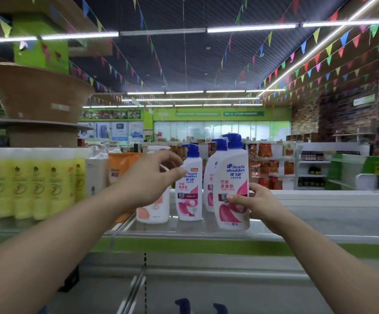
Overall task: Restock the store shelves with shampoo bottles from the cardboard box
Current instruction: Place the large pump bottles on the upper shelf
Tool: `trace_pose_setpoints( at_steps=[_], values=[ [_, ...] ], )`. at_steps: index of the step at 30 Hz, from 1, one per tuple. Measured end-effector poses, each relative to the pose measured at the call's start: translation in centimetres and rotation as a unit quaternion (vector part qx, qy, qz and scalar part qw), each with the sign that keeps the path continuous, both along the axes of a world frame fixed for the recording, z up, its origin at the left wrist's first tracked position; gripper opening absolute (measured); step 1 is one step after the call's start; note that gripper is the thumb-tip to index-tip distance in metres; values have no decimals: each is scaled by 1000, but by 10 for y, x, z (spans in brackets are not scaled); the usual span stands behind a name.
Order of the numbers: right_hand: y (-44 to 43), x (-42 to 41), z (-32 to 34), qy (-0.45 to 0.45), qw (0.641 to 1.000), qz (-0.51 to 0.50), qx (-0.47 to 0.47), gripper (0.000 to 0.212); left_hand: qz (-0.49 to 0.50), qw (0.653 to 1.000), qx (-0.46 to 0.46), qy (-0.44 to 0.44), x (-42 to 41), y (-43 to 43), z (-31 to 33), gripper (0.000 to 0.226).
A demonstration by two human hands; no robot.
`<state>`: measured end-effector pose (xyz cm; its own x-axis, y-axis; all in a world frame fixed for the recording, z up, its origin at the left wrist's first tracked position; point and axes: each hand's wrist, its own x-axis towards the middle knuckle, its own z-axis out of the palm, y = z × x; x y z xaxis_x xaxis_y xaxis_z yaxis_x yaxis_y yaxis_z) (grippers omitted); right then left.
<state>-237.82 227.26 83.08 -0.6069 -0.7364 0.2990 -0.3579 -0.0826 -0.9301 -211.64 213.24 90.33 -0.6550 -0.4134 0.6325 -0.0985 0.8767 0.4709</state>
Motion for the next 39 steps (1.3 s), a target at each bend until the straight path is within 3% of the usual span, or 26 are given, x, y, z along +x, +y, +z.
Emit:
trace_pose_setpoints(
  at_steps=[9, 22, 29, 34, 39],
  values=[
    [-40, -12, -10, -25, 999, 11, -17, 54, -36, 999, 22, -7, 16, -23, -28, 7],
    [-48, -25, -9, 20, 1000, -3, -6, 47, -66, 997, 1, -38, 17, -15, -62, 18],
    [-53, -25, -10, 28, 999, -16, -18, 45, -48, 995, -66, -56, 33, -9, -89, 35],
    [-55, -24, -11, 46, 998, -37, -6, 37, -3, 990, -136, -28, 50, -5, -114, 20],
    [-51, -13, -13, 73, 994, -73, 21, 44, -10, 992, -127, -8, 59, 0, -139, 18]
  ],
)
